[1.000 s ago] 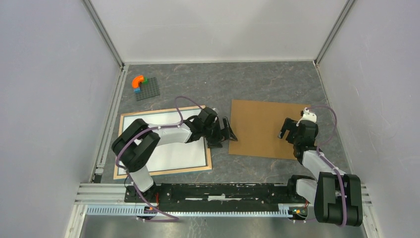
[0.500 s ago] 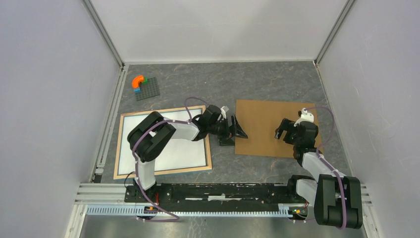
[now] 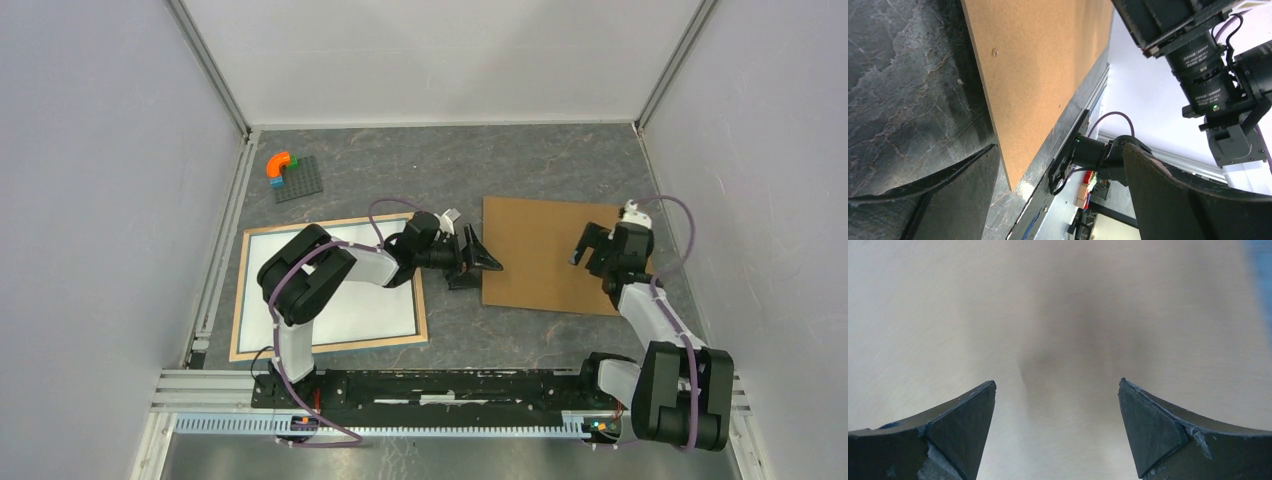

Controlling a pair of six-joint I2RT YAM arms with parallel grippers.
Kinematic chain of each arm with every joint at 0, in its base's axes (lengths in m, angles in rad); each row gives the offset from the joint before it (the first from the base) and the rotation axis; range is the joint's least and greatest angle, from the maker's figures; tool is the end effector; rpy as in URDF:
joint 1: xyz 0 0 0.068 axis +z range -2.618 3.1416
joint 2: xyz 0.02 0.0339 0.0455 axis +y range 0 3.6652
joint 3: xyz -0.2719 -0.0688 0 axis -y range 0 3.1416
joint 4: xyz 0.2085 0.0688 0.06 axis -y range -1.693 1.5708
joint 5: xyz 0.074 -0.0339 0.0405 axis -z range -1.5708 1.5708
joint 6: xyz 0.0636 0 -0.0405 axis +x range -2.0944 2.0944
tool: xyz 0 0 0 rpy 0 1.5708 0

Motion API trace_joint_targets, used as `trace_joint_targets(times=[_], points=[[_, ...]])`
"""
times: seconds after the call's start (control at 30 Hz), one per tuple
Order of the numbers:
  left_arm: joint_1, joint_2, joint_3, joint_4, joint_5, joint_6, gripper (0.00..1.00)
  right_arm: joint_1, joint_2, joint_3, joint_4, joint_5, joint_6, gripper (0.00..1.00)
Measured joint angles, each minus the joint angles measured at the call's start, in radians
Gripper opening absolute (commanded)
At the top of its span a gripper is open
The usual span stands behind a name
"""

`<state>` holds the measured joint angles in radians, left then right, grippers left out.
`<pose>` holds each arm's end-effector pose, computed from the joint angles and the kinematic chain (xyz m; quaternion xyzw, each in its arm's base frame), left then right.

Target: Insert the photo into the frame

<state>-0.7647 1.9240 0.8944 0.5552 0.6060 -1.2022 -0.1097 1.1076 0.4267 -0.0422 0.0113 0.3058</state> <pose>0.2529 -0.2928 0.1631 -0.0250 0.8289 -0.5552 0.0637 0.2002 -0.0228 0.1811 0.1903 0.8914 0.0351 0.4098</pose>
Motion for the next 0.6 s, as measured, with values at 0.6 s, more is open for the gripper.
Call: trace_joint_targets(times=[0.6], points=[[0.023, 0.000, -0.002, -0.027, -0.004, -0.006, 1.00, -0.399, 0.153, 0.043, 0.040, 0.086, -0.008, 0.98]])
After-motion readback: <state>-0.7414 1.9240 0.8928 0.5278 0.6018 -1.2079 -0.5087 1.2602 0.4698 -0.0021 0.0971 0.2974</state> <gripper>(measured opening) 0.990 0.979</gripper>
